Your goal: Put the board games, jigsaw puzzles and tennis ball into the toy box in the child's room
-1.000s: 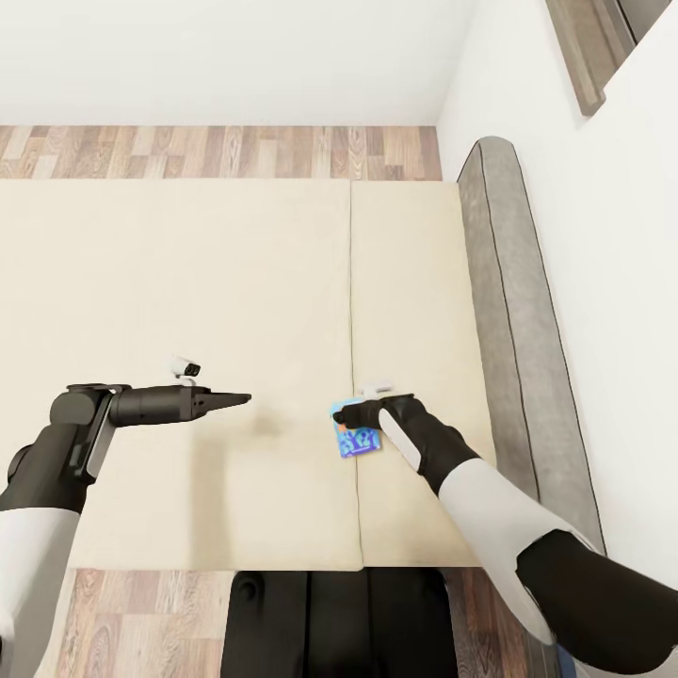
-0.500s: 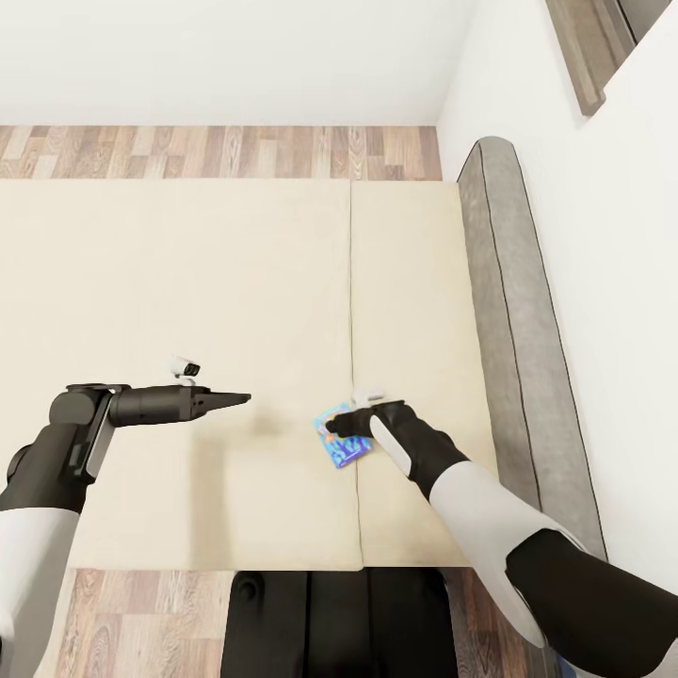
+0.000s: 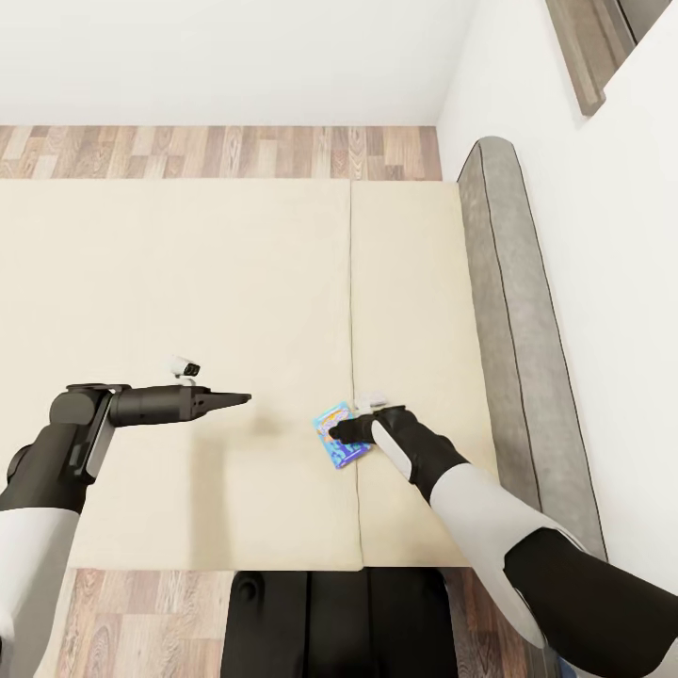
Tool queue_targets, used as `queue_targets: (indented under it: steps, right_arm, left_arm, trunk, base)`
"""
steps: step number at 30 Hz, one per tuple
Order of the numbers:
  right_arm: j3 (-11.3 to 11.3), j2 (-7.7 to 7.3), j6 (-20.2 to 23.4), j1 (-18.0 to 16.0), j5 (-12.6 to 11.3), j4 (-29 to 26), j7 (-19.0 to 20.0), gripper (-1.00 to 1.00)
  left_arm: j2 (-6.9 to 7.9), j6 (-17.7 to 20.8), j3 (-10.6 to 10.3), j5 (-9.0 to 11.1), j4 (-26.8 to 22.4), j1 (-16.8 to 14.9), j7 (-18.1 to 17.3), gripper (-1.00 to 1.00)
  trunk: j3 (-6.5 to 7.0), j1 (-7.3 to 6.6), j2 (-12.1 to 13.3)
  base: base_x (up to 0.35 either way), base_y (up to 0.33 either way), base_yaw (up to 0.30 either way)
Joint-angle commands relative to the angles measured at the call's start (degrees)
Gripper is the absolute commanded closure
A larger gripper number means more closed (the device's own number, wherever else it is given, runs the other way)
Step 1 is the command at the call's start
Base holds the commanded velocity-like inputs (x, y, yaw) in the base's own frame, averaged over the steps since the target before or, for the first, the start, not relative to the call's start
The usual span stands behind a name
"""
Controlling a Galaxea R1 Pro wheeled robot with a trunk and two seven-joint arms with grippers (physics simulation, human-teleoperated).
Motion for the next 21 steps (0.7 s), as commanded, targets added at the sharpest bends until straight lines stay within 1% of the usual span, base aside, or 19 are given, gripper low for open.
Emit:
queue_targets:
  steps: [1, 7, 16, 21]
  right_arm:
    - [0.1, 0.0, 0.0, 0.0, 0.0, 0.0, 0.0, -1.0]
    - [0.2, 0.0, -1.5, 0.0, -0.1, 0.1, 0.3, -1.0]
    - [0.3, 0.0, -1.8, -0.1, 0.0, -0.1, 3.0, -1.0]
    - [0.3, 0.0, -1.8, -0.1, 0.0, -0.1, 3.4, -1.0]
  left_arm:
    - [0.03, 0.6, 0.0, 0.0, 0.0, 0.0, -0.2, -1.0]
    - [0.03, 0.6, 0.0, 0.0, 0.0, 0.0, -0.2, -1.0]
    - [0.03, 0.6, 0.0, 0.0, 0.0, 0.0, -0.2, -1.0]
    - [0.03, 0.6, 0.0, 0.0, 0.0, 0.0, -0.2, -1.0]
  trunk:
    - [-0.06, 0.03, -0.1]
    - [-0.06, 0.03, -0.1]
    - [-0.06, 0.03, -0.1]
    - [-0.06, 0.03, -0.1]
  base:
    - [0.0, 0.0, 0.0]
    - [0.0, 0.0, 0.0]
    - [0.0, 0.0, 0.0]
    - [0.0, 0.0, 0.0]
